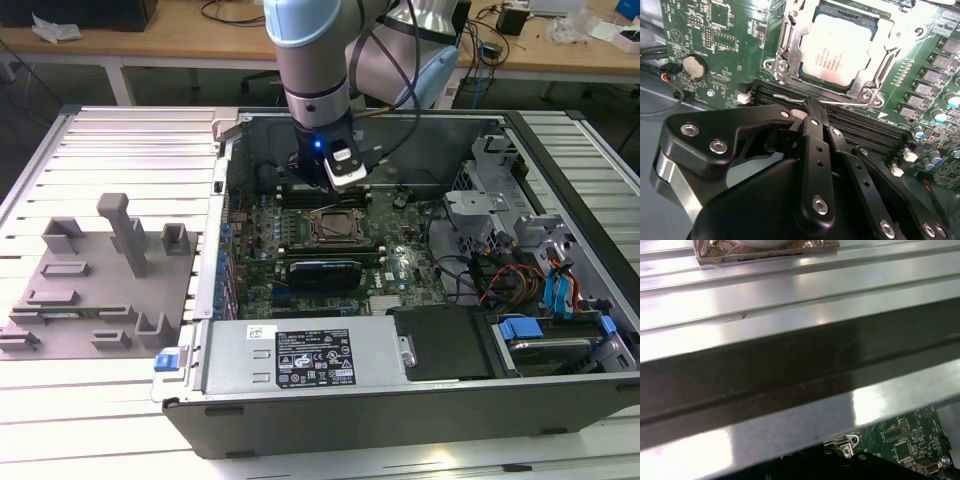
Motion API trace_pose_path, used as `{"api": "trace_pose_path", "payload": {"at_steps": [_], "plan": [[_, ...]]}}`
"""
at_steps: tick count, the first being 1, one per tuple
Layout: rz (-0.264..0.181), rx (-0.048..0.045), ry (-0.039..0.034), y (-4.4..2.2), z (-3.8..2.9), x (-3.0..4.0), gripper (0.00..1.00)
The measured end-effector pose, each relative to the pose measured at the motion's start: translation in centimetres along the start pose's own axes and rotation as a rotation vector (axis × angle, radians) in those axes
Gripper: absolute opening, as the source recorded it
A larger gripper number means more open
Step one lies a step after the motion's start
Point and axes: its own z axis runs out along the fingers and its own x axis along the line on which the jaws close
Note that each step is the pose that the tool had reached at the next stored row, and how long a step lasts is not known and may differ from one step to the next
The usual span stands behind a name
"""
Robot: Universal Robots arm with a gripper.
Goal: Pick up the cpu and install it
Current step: 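Install the first cpu locking lever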
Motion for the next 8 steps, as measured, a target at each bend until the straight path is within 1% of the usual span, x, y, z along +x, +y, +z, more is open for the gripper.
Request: {"api": "trace_pose_path", "payload": {"at_steps": [8], "plan": [[0.000, -0.0005, -0.0013, -0.02, 0.25, 0.08, 0.11]]}}
